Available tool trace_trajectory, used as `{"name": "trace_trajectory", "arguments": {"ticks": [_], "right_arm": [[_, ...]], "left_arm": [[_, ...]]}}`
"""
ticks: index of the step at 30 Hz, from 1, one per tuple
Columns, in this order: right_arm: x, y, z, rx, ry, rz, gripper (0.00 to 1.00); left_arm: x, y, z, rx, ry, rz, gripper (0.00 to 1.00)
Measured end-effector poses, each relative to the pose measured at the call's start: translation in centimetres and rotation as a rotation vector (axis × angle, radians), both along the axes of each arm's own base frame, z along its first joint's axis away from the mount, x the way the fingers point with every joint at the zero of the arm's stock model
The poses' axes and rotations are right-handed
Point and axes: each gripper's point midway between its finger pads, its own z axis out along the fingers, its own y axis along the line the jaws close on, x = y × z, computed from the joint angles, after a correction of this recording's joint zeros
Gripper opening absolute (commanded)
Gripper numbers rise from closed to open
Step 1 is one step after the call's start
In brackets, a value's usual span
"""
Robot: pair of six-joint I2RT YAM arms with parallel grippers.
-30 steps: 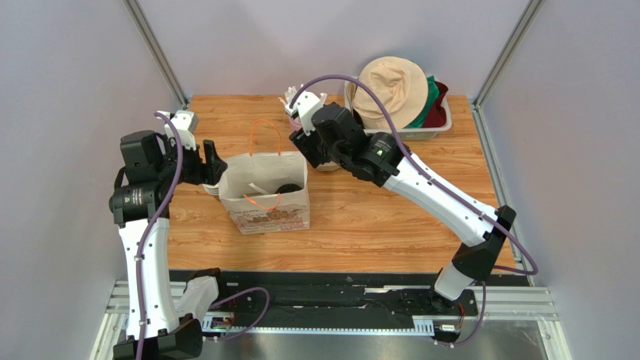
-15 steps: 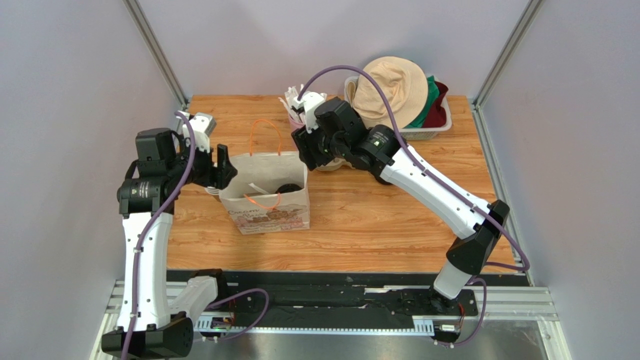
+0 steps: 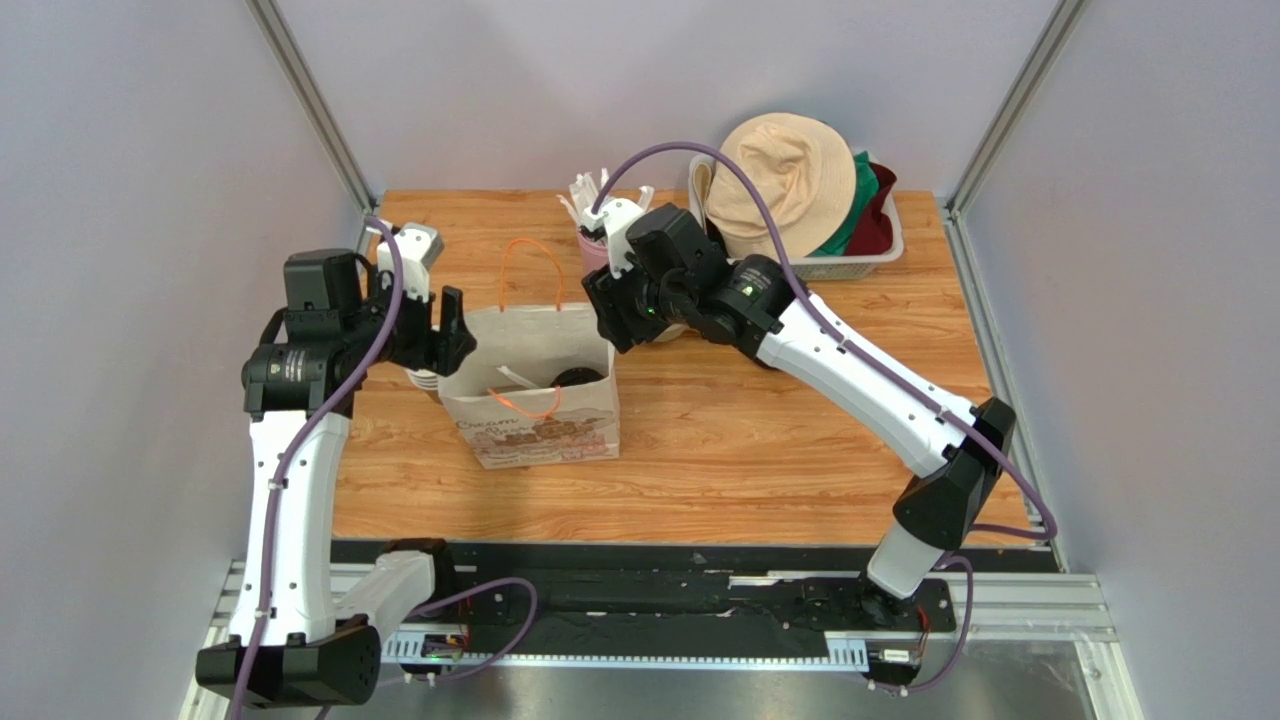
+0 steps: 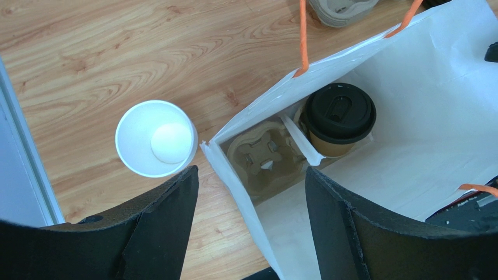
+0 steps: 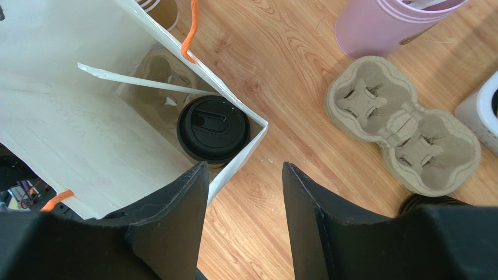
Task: Pack the takeout coffee
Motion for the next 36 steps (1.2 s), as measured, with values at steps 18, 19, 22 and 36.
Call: {"name": "trace_trajectory", "arguments": {"ticks": [18,19,22,36], "right_arm": [[-1.4,-1.0,1.4,0.027,0.016,0.057,0.57],[-1.4,-0.8,1.1,0.025,0.025,0.055,0.56],[-1.2,-0.4,0.0,0.014,0.053,0.052,0.54],[-1.0,-0.1,-1.2,-0.009,0.083,0.016,0.05]], "left_arm": [[0.4,-1.2,-0.9,0.027,0.03,-0.057,0.75],[0.4,-1.2,-0.9,0.027,0.027,-0.057,0.75],[0.1,-1.2,-0.8,0.028,0.021,-0.057,0.73],[0.0,-0.7,-0.9,0.046,0.015,-0.039,0.65]]}}
